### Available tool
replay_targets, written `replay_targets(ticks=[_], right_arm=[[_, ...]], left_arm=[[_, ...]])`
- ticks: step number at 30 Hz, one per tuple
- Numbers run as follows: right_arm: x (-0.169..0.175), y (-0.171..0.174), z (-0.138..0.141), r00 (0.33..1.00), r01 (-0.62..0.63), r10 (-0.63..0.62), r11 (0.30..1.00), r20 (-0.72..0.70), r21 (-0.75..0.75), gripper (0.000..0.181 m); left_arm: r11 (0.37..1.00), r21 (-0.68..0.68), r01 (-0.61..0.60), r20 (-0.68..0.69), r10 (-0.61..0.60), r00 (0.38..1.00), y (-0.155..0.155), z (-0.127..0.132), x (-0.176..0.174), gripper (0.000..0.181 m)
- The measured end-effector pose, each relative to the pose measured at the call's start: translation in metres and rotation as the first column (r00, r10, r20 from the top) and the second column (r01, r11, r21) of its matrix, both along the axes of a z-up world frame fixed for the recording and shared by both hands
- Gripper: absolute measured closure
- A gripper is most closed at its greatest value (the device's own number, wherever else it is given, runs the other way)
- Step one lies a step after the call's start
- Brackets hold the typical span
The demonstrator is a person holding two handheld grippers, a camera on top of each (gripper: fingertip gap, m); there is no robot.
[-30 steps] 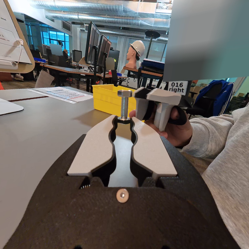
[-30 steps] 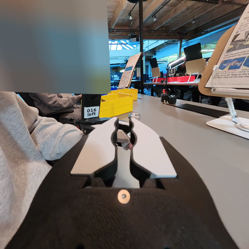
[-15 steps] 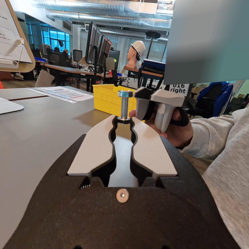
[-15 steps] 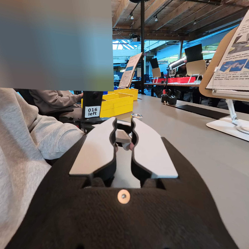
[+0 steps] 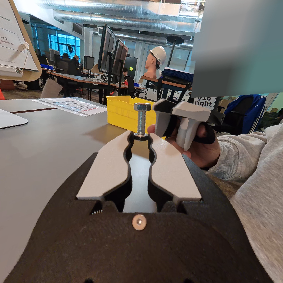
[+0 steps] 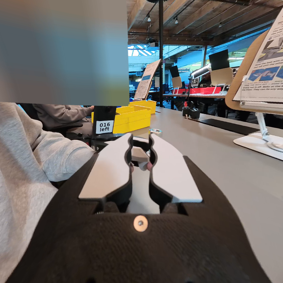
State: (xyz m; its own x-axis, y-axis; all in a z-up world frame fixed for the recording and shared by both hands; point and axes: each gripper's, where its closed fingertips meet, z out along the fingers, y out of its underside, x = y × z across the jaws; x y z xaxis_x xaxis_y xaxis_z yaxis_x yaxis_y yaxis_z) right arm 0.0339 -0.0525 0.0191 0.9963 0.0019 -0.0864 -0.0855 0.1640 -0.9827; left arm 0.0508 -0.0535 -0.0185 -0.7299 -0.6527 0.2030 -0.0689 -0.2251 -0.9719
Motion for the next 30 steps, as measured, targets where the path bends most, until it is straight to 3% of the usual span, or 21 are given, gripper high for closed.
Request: replay_targets(ticks=[5,10,13,17,25,30], right_arm=[[0.007,0.0,0.001,0.999,0.046,-0.046,0.999,-0.001,0.026,0.139],[-0.005,0.002,-0.001,1.0,-0.026,0.026,1.0,-0.001,-0.008,0.16],[0.0,0.001,0.0,1.0,0.007,-0.007,1.0,0.009,0.002,0.158],[0.007,0.0,0.001,0.999,0.042,-0.042,0.999,0.001,0.024,0.14],[-0.002,0.003,-0.004,1.0,-0.009,0.009,1.0,0.006,-0.017,0.16],[0.009,0.0,0.001,0.998,0.063,-0.063,0.998,0.01,0.027,0.136]], left_arm=[[1.0,0.013,0.005,0.005,-0.006,1.0,-0.002,-0.001,-0.001,0.163],[1.0,0.003,-0.001,-0.002,0.001,1.0,0.0,-0.001,0.0,0.163],[1.0,0.005,0.0,0.0,0.0,1.0,-0.001,-0.001,0.0,0.163],[1.0,0.011,0.002,0.003,-0.002,1.0,-0.002,-0.001,-0.001,0.163],[1.0,0.006,-0.008,-0.005,0.008,1.0,0.001,-0.002,0.001,0.163],[1.0,0.009,-0.003,-0.003,0.003,1.0,0.0,-0.002,0.0,0.163]])
